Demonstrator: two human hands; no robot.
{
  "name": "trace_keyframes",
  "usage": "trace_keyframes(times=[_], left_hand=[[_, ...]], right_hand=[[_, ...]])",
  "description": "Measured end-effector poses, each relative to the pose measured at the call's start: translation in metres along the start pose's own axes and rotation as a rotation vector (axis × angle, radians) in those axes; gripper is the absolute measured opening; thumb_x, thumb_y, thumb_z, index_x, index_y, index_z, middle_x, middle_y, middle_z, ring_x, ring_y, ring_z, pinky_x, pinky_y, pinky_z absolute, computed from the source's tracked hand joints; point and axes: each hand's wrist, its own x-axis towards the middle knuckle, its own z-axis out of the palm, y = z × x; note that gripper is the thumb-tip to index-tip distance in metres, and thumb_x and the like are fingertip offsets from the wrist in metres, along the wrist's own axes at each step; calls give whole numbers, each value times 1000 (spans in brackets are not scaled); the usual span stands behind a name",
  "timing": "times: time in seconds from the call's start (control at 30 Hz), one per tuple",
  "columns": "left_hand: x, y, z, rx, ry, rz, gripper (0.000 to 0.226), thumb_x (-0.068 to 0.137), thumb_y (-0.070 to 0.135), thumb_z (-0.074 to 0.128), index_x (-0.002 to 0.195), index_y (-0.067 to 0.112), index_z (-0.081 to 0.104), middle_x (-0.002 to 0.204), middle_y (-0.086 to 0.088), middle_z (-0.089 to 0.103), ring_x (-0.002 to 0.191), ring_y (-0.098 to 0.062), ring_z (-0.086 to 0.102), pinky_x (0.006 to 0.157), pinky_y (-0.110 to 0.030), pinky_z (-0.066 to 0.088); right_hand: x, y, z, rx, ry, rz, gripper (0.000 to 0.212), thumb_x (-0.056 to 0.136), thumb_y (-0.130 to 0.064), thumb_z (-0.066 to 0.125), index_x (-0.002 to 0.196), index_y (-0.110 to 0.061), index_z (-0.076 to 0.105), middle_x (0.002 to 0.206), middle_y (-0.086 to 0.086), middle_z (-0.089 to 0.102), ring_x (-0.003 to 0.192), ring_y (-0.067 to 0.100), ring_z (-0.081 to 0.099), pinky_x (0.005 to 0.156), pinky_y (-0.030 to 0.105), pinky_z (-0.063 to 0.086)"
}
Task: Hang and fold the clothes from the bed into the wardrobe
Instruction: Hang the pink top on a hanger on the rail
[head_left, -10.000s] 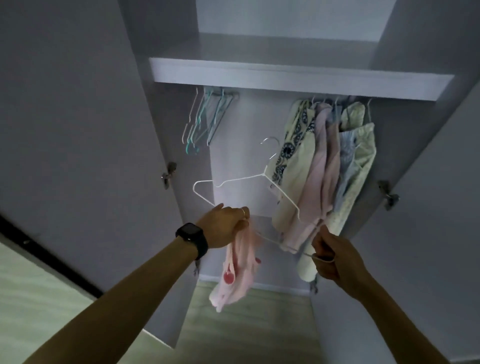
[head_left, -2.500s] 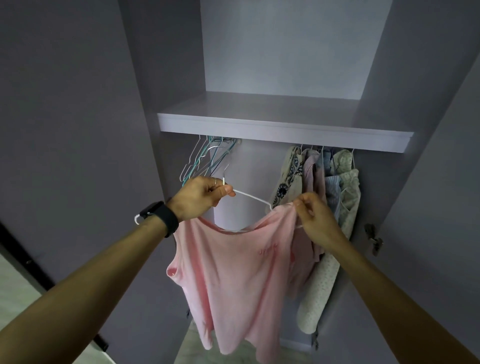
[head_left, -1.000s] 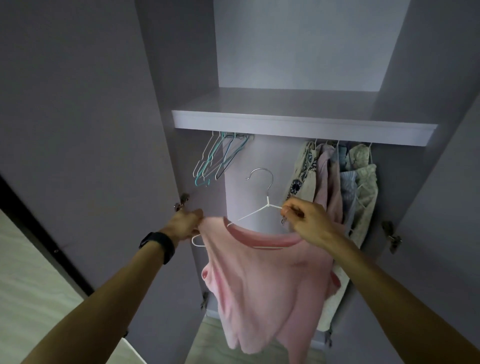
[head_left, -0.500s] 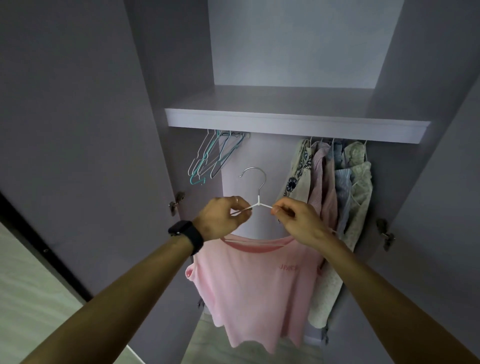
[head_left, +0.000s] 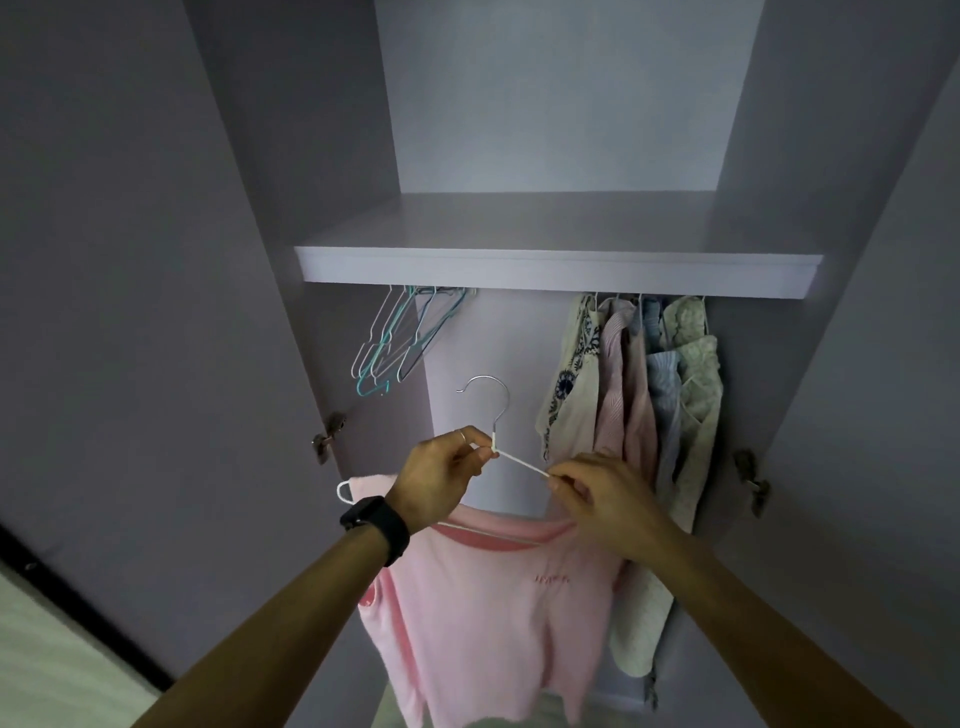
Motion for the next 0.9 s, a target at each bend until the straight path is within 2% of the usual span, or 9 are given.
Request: trace_keyframes(times=[0.1,0.23,0.3,0.43,0.5,0.57,0.7,0.77,0.9], left_hand=[[9,-11,4,-3,-26,23,10,99,25,62,99,19,69,82,-3,72,81,-14,68,77,-21,50],[34,-31,-9,120,-99,40,21,98,27,62,115,24,74,119,4,70,108,-10,64,97,-15,46],[54,-42,-22,313,-131,86,30,99,30,59,128,29,67,137,2,58,126,-17,53,106,-28,42],[97,-58,-55,669,-92,189,55,100,40,48,153,32,35,165,-2,18,151,-25,13,123,-48,16],[119,-58,-70,751,-49,261,67,100,43,46,159,32,16,167,-3,-4,154,-26,-5,123,-54,3],[144,-59,-82,762,46,346,75,99,44,45,160,32,3,166,-4,-15,153,-28,-11,122,-59,-1],[196,-55,-88,767,265,495,75,100,47,39,159,31,-3,167,-6,-12,154,-30,-6,120,-60,-2],[214,-58,-81,733,289,481,68,103,48,30,159,30,-4,167,-4,-11,154,-28,-7,121,-60,-2],[247,-80,-52,693,339,446,62,105,48,13,156,30,-18,163,3,-26,150,-21,-23,120,-62,-6]], right_hand=[[4,-3,7,78,-59,116,9,97,-21,62,95,-18,70,72,-15,56,66,8,50,65,29,45],[8,-11,21,75,-67,228,12,96,-14,60,87,-10,67,65,-12,52,60,4,48,58,20,38],[16,-16,29,56,-48,296,16,96,-12,58,83,-6,65,62,-9,51,57,2,47,55,15,34],[47,-22,40,13,-51,427,21,99,-13,55,79,-9,61,69,-2,58,63,14,52,58,24,33],[68,-24,40,-37,-53,476,21,100,-14,54,79,-17,58,74,-3,58,68,15,52,55,19,30],[91,-22,43,-79,-59,541,21,100,-15,53,81,-20,62,79,-1,63,73,14,52,54,15,29],[125,-6,51,-122,-62,675,19,98,-16,53,87,-17,68,96,5,74,88,25,66,69,22,39],[133,5,58,-115,-40,717,19,97,-15,52,88,-17,68,95,7,74,91,28,68,69,23,40],[149,39,81,-142,52,766,18,96,-15,53,99,-13,71,96,10,73,93,33,67,66,25,40]])
